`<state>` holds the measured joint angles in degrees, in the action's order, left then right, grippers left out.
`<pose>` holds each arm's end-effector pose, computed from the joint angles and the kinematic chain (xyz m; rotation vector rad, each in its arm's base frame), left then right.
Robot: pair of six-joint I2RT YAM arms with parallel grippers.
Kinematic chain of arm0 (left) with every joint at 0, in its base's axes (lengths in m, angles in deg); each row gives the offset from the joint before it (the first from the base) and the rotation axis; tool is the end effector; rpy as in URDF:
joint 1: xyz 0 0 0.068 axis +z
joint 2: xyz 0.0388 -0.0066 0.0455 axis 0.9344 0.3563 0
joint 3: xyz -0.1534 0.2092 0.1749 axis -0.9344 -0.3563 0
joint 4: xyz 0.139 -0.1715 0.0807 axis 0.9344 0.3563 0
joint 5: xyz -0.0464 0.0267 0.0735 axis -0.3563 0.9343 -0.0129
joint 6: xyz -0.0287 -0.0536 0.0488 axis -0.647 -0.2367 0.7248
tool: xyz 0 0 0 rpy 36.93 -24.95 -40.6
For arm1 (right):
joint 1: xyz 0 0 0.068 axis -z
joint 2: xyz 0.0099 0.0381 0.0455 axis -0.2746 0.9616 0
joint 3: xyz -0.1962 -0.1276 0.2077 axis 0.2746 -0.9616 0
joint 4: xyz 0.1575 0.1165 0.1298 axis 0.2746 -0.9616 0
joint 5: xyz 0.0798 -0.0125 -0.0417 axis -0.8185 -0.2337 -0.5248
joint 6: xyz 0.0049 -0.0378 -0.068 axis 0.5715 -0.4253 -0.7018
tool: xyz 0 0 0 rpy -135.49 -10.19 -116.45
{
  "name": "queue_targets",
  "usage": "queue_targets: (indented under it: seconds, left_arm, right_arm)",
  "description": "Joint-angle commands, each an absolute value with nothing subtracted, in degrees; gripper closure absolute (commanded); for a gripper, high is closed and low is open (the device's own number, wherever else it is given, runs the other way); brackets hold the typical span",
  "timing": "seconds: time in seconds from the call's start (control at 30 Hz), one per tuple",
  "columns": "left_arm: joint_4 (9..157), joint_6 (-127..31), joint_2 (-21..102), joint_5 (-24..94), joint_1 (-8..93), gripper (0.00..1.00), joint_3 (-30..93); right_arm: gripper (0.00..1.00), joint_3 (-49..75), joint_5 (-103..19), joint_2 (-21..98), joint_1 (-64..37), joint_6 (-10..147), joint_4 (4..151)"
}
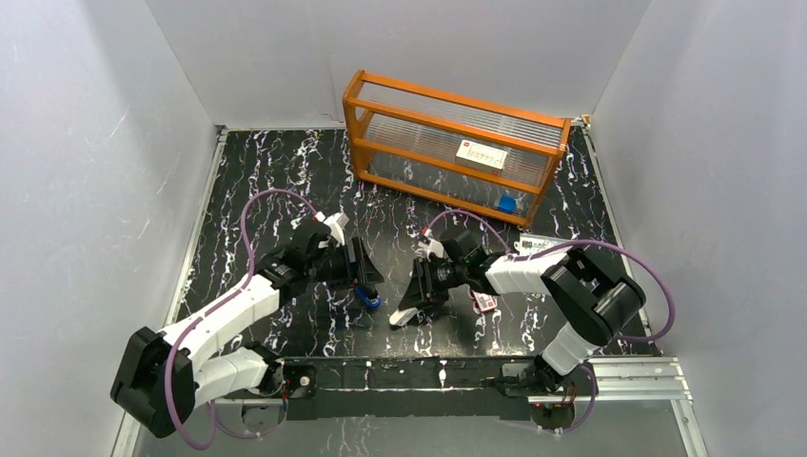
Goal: Load the staples into the stapler
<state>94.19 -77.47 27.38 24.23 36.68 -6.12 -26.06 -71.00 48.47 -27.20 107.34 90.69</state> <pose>0.1631 -0.1298 0.2531 0.0286 2.3929 -1.0356 0.1887 0.2310 0.1909 -0.3272 2.6112 1.4218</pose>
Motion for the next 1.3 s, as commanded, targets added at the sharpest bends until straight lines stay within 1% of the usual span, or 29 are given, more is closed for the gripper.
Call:
queue_targets:
  seconds: [0.0, 0.2, 0.27, 0.4, 0.43, 0.57, 0.7, 0.8, 0.9, 1.0, 1.13, 1.27]
  left_arm:
    - [95.47, -77.57, 25.51, 27.18, 36.43, 0.32, -3.64]
    - [95.53, -77.23, 26.9, 27.16, 36.43, 0.32, -2.51]
    - [95.61, -77.2, 27.29, 27.22, 36.43, 0.32, -2.32]
    - [95.87, -77.17, 27.61, 27.64, 36.43, 0.31, -2.09]
    - [96.1, -77.21, 27.61, 27.78, 36.43, 0.31, -1.97]
    - [94.87, -78.82, 27.46, 26.65, 36.43, 0.31, -3.22]
    - [94.99, -78.71, 27.29, 26.91, 36.43, 0.31, -3.57]
    - [94.62, -78.43, 27.54, 26.9, 36.43, 0.3, -2.83]
    - [93.61, -77.84, 28.3, 26.49, 36.43, 0.3, -2.03]
    - [92.02, -76.85, 30.16, 24.82, 36.43, 0.29, -0.68]
    - [91.92, -74.96, 33.51, 23.2, 36.43, 0.29, 2.31]
    - [91.72, -74.13, 35.8, 23.01, 36.43, 0.29, 3.9]
  right_arm:
    - [0.6, -28.48, -76.31, 49.66, -27.45, 104.5, 100.11]
    - [0.57, -29.44, -76.06, 52.33, -27.43, 102.16, 102.37]
    - [0.52, -29.69, -74.97, 52.83, -27.4, 101.41, 101.58]
    - [0.36, -29.72, -70.68, 51.85, -27.09, 99.49, 97.13]
    - [0.34, -29.62, -69.57, 51.34, -26.94, 99.26, 96.0]
    - [0.29, -29.36, -69.02, 48.2, -24.48, 97.83, 92.72]
    - [0.25, -26.96, -64.52, 42.58, -22.92, 93.91, 83.86]
    - [0.17, -25.01, -55.94, 35.94, -22.5, 90.89, 74.66]
    - [0.08, -23.67, -42.19, 27.54, -22.47, 90.33, 65.44]
    - [0.02, -22.02, -32.25, 22.66, -22.47, 91.36, 57.06]
    - [0.01, -20.34, -21.44, 21.54, -22.48, 97.22, 44.63]
    - [0.02, -19.98, -17.13, 24.61, -22.47, 100.66, 39.53]
